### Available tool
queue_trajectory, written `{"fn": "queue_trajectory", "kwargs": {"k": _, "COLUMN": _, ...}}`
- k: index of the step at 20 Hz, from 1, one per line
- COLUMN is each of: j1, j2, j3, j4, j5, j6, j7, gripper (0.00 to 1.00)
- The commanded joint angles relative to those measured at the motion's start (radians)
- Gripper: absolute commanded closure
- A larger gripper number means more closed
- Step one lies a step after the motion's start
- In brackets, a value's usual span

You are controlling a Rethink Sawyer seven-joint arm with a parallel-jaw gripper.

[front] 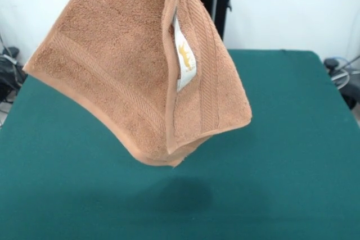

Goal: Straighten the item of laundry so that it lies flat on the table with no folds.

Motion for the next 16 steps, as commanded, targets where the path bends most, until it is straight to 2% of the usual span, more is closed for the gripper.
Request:
{"fn": "queue_trajectory", "kwargs": {"k": 1, "j1": 0.031, "j2": 0.045, "j3": 0.071, "j4": 0.093, "j5": -0.041, "j6": -0.063, "j7": -0.203, "gripper": 1.00}}
{"fn": "queue_trajectory", "kwargs": {"k": 16, "j1": 0.035, "j2": 0.031, "j3": 0.077, "j4": 0.144, "j5": -0.040, "j6": -0.201, "j7": -0.211, "gripper": 1.00}}
